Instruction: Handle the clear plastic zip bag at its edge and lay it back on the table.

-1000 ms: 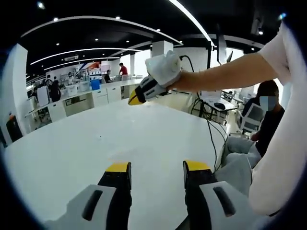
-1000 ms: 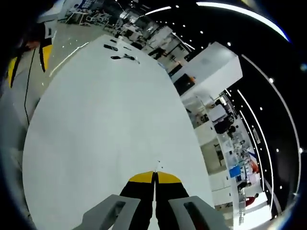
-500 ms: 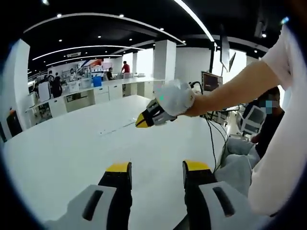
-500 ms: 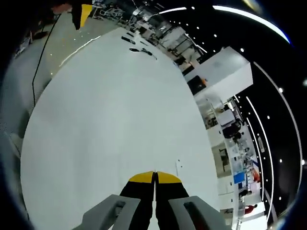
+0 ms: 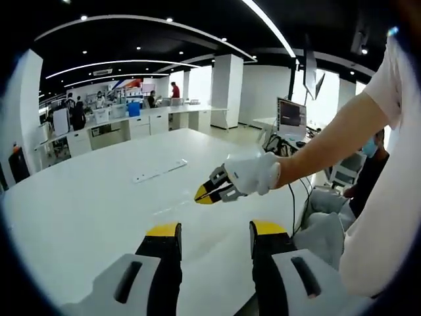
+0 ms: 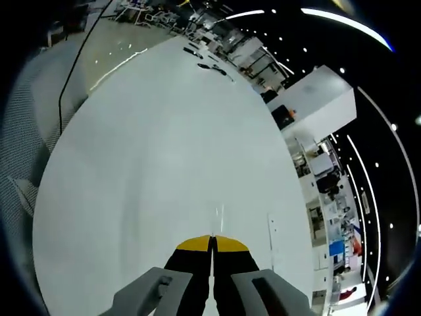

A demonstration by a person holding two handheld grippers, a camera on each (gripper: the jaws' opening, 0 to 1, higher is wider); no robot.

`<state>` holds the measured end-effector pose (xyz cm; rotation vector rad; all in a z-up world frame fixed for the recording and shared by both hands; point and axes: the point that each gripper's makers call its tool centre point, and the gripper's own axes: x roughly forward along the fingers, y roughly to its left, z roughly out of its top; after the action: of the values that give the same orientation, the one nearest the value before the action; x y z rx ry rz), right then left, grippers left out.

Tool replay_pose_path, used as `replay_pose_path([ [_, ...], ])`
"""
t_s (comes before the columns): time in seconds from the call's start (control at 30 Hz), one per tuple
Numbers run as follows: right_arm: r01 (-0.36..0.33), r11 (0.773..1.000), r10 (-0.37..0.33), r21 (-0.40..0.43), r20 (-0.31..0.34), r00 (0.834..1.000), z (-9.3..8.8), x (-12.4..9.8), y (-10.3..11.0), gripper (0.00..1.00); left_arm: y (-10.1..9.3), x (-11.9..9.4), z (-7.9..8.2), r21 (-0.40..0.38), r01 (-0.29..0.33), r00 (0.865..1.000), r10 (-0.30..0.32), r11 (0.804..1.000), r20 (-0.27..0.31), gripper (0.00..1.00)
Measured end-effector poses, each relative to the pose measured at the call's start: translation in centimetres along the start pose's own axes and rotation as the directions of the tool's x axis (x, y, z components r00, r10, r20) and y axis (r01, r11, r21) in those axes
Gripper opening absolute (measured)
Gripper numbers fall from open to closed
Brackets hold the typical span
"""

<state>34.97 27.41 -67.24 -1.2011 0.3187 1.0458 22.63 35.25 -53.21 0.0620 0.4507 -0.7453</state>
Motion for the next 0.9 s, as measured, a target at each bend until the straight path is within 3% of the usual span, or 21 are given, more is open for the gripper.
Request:
replay_pose_path([
  [0.47, -0.043, 0.999, 0.043, -0.009, -0.014, 0.999, -1.1, 1.2, 2.1, 0.0, 0.2, 0.2, -0.9, -0.005, 0.0, 1.0, 0.0, 1.0, -0.016, 0.4],
  [0.9, -0.082, 0.995, 0.083, 0.049, -0.025, 0.996, -1.5, 1.4, 4.2, 0.03, -0.1, 0.3, -1.4, -0.008, 0.007, 1.0, -0.007, 1.0, -0.023, 0.39],
])
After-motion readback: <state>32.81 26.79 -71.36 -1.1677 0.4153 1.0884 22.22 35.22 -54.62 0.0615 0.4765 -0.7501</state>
